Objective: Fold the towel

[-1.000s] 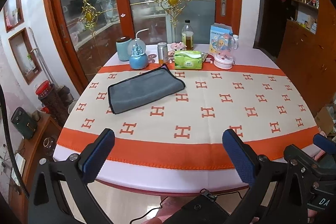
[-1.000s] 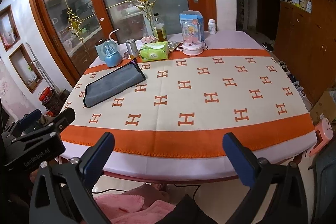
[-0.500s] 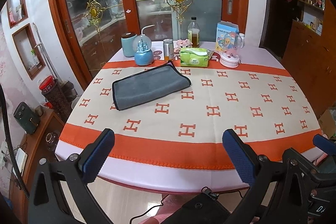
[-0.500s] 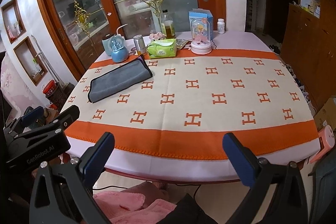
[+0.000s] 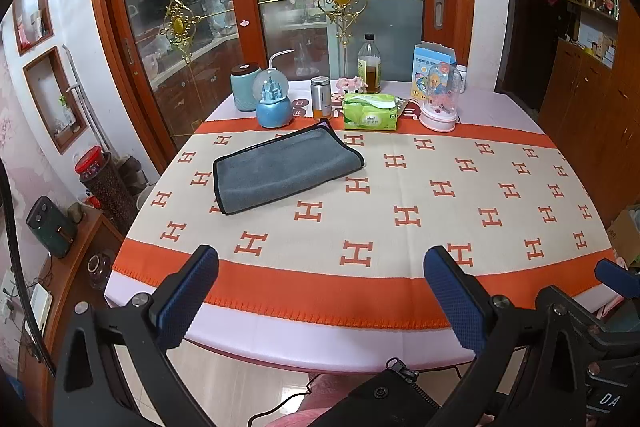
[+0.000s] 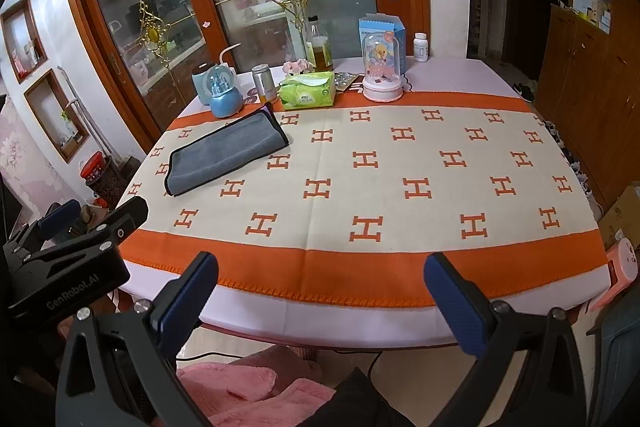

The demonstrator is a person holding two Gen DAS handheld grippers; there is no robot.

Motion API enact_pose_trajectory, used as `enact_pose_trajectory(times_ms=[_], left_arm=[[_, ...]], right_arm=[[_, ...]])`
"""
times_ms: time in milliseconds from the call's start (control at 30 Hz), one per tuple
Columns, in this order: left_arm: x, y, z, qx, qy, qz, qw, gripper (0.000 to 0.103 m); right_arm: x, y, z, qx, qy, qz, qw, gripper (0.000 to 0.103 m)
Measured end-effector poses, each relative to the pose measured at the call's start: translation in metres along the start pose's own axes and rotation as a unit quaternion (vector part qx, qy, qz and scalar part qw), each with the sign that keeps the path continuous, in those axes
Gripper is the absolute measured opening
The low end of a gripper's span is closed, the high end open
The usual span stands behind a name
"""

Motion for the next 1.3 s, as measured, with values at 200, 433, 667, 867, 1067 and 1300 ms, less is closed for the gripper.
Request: enact_pose_trajectory(times_ms=[200, 433, 667, 867, 1067, 1300], left_arm=[[0.000, 0.000, 0.000, 0.002, -0.001, 0.001, 1.0000, 0.102], [0.000, -0.001, -0.003, 0.002, -0.001, 0.001, 1.0000, 0.102], [-0.001, -0.002, -0.004, 0.002, -0.001, 0.001, 1.0000, 0.102], [0.001, -0.004, -0.009, 0.004, -0.004, 0.001, 1.0000, 0.102], [0.001, -0.005, -0.010, 0.004, -0.004, 0.002, 1.0000, 0.102], [0.001, -0.005, -0.011, 0.004, -0.004, 0.002, 1.0000, 0.102]], right_arm=[[0.003, -0.005, 0.000, -0.002, 0.002, 0.005, 1.000, 0.103], [0.005, -0.007, -0.001, -0.002, 0.002, 0.008, 1.000, 0.103], [0.004, -0.007, -0.001, -0.002, 0.001, 0.009, 1.000, 0.103], [0.007, -0.008, -0.003, -0.002, 0.001, 0.011, 1.000, 0.103], [0.007, -0.008, -0.004, -0.002, 0.000, 0.012, 1.000, 0.103], [0.008, -0.008, -0.004, -0.002, 0.000, 0.014, 1.000, 0.103]])
Point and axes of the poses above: each gripper's, at about its wrist camera, not at the fingertips, and y roughly against the way its jaws point, z to its left, x to its underside, the point moved 10 cm from there along -y, roughly the way its jaws point, and after that the axes turned 4 degrees about -y, right-handed, at the moved point
